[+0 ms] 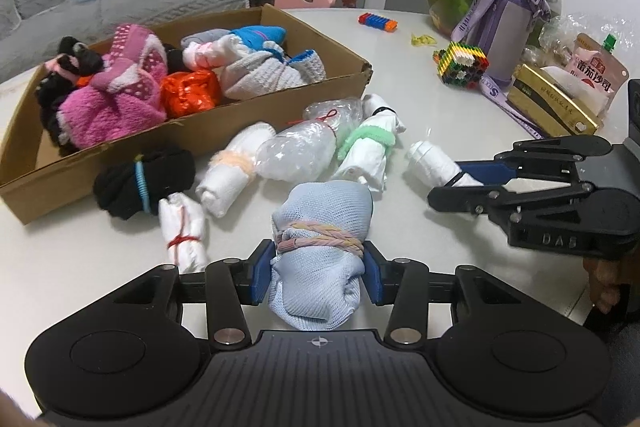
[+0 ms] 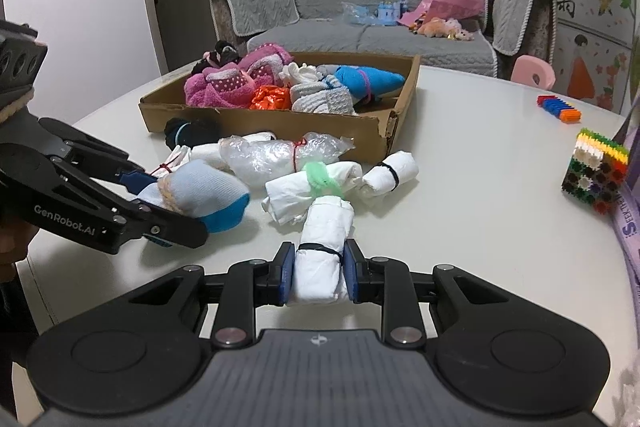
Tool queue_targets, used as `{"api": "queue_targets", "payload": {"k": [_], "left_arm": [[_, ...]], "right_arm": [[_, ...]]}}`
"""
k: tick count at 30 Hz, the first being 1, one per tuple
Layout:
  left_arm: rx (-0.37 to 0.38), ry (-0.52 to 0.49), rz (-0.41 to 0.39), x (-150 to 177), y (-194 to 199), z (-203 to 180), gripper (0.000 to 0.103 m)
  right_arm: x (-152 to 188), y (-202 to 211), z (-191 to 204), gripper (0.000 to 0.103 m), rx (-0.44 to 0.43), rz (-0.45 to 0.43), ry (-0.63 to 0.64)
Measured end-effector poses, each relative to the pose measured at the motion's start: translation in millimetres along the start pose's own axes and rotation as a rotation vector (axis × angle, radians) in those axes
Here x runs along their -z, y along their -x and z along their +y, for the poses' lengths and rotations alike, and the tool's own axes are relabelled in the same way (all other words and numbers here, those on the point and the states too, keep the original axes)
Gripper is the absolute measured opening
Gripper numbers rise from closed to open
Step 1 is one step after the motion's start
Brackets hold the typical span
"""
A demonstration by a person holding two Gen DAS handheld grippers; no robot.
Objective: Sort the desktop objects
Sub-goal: 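Grasp the light blue banded sock with the left tool while the right tool grasps the white black-banded sock, then carry the light blue sock and white sock over the cardboard tray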
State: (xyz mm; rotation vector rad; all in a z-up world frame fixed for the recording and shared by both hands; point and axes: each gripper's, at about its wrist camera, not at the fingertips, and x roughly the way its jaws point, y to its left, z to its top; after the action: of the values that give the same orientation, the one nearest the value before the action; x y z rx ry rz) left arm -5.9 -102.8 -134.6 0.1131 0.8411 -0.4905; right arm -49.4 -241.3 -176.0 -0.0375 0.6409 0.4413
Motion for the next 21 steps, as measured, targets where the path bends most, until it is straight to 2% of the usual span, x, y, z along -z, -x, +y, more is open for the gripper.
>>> {"api": "queue_targets", "payload": {"k": [10, 15, 21], "left_arm": [[-0.054, 0.012, -0.052, 12.3, 49.1, 24.0, 0.052], [-0.118, 0.023, -0.081, 7.3, 73.2, 48.3, 0.052], [-0.193, 0.087, -0.112, -8.0, 92.9, 88.1, 0.052]], "right_arm": [[-6.0, 19.8, -17.8, 0.023, 0.011, -0.043, -0.058], [-25.1, 35.4, -27.0, 0.023, 0.035, -0.069, -0.044], [-52.6, 46.8, -32.4, 0.023, 0.050, -0.110, -0.016]]}}
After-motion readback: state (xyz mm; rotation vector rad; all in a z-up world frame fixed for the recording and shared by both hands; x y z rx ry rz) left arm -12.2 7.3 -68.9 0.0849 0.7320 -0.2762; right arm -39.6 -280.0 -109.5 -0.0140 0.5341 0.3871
